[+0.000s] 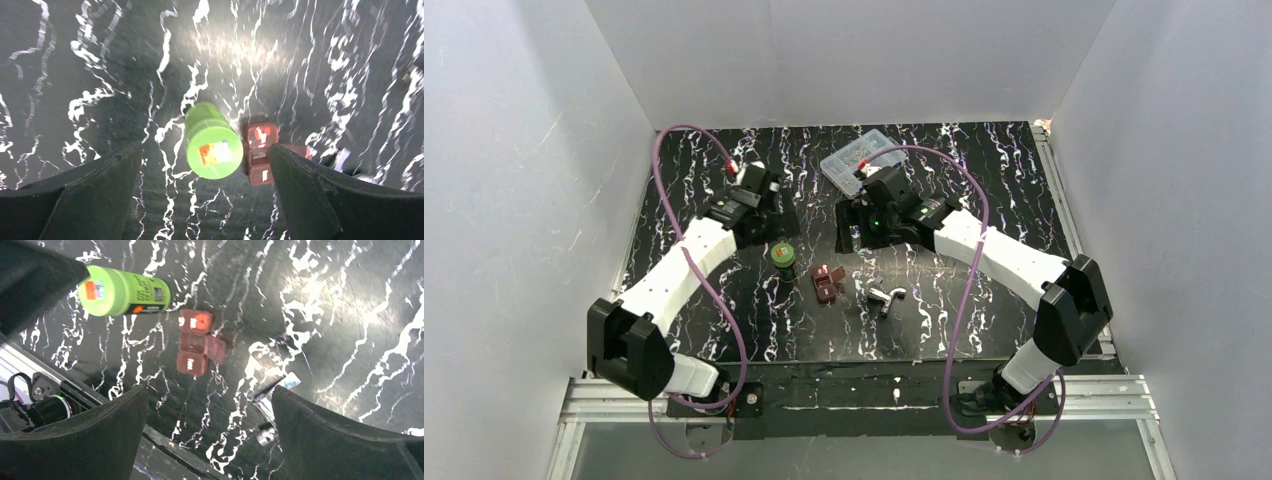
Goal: Sort the pills into containers
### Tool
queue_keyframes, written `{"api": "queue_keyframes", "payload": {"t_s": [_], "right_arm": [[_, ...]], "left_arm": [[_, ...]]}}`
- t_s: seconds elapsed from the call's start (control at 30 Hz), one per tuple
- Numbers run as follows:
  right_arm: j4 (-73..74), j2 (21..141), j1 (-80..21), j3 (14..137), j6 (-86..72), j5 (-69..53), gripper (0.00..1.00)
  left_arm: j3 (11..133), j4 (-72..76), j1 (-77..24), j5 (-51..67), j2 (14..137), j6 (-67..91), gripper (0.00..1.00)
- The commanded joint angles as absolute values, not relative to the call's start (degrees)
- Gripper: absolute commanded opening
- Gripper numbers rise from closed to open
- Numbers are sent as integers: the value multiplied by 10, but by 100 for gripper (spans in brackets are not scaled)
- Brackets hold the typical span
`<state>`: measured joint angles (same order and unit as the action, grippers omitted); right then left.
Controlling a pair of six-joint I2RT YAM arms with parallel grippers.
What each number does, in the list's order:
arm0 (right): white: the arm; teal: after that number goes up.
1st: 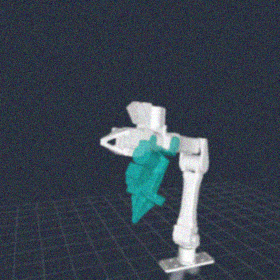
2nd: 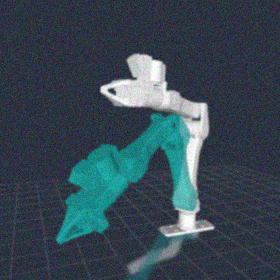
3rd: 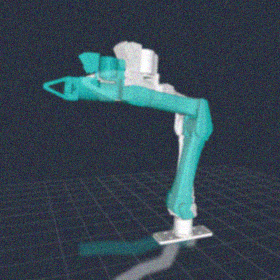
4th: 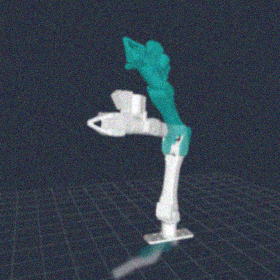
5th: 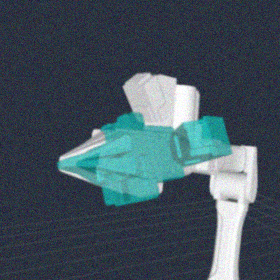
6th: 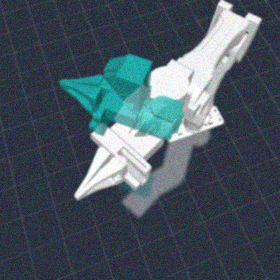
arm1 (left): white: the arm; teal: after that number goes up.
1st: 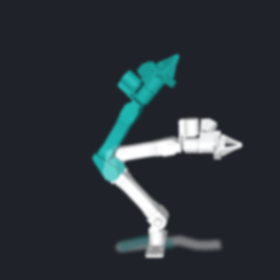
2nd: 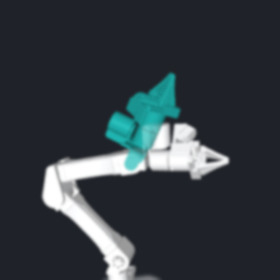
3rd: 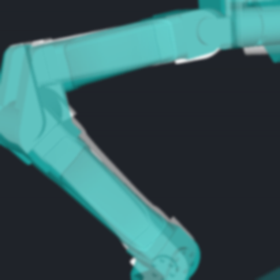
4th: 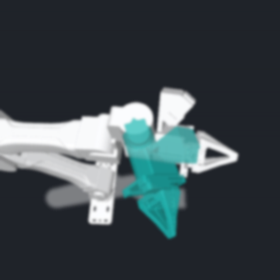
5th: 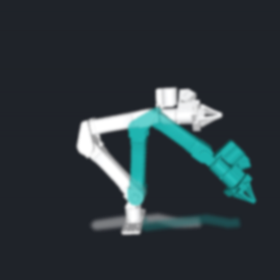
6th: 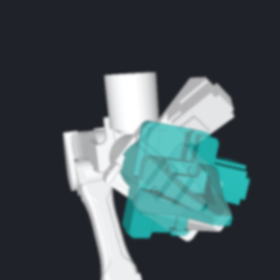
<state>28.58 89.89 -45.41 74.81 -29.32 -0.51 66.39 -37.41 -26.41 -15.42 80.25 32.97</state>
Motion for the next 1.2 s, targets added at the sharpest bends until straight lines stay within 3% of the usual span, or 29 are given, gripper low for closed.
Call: {"api": "queue_keyframes", "payload": {"t_s": [0.0, 0.47, 0.73, 1.0, 1.17], "right_arm": [[313, 936, -489, 840, -265, 31, 98], [462, 1186, -570, 1173, -214, 85, 98], [525, 1300, -592, 1316, -198, 85, 98], [532, 1323, -609, 1337, -192, 89, 98], [526, 1355, -615, 1366, -189, 101, 73]], "left_arm": [[727, -434, -195, -140, 762, 326, 98], [654, -402, 57, 37, 757, 393, 98], [606, -387, 72, 17, 724, 405, 98], [575, -382, 80, 8, 708, 399, 98], [563, -381, 81, 8, 689, 390, 98]]}}
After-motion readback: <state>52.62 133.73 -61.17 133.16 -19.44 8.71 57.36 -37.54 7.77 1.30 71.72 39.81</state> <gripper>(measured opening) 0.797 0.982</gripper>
